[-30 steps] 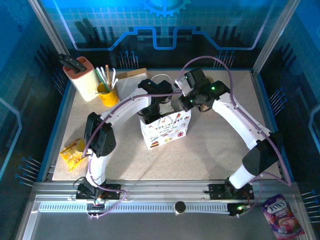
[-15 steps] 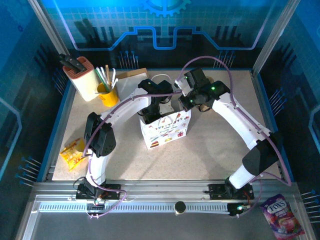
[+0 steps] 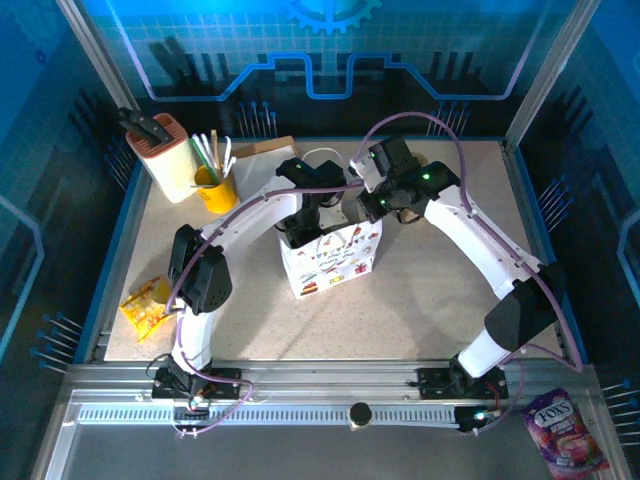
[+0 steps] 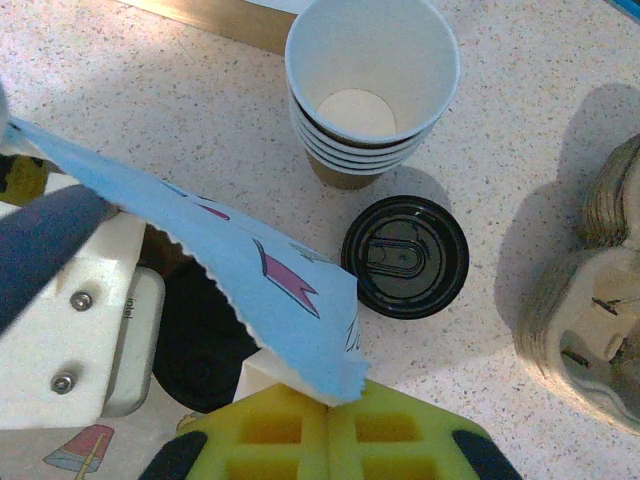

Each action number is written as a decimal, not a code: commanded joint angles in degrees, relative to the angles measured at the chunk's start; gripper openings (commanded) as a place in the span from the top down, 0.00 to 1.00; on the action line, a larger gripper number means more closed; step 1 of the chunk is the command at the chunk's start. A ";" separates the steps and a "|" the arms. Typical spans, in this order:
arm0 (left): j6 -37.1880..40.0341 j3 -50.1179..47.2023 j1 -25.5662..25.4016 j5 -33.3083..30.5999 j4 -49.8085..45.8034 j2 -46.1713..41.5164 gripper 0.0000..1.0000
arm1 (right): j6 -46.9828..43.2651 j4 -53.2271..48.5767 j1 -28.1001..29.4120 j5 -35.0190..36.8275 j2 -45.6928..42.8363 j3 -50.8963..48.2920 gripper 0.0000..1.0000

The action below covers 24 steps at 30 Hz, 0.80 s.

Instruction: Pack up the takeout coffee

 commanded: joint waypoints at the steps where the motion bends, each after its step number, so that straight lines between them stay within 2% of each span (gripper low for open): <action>1: 0.77 0.48 0.43 1.22 -0.11 -0.54 0.45 | -0.61 -2.78 -0.16 -0.66 1.84 0.02 0.93; 7: 1.34 -0.15 0.52 3.14 1.72 -4.00 0.46 | -0.54 -2.70 -0.16 -0.71 2.00 0.02 0.93; 24: 1.78 -0.49 0.78 2.20 2.03 -0.95 0.47 | -0.67 -3.03 -0.16 -1.05 2.30 0.43 0.93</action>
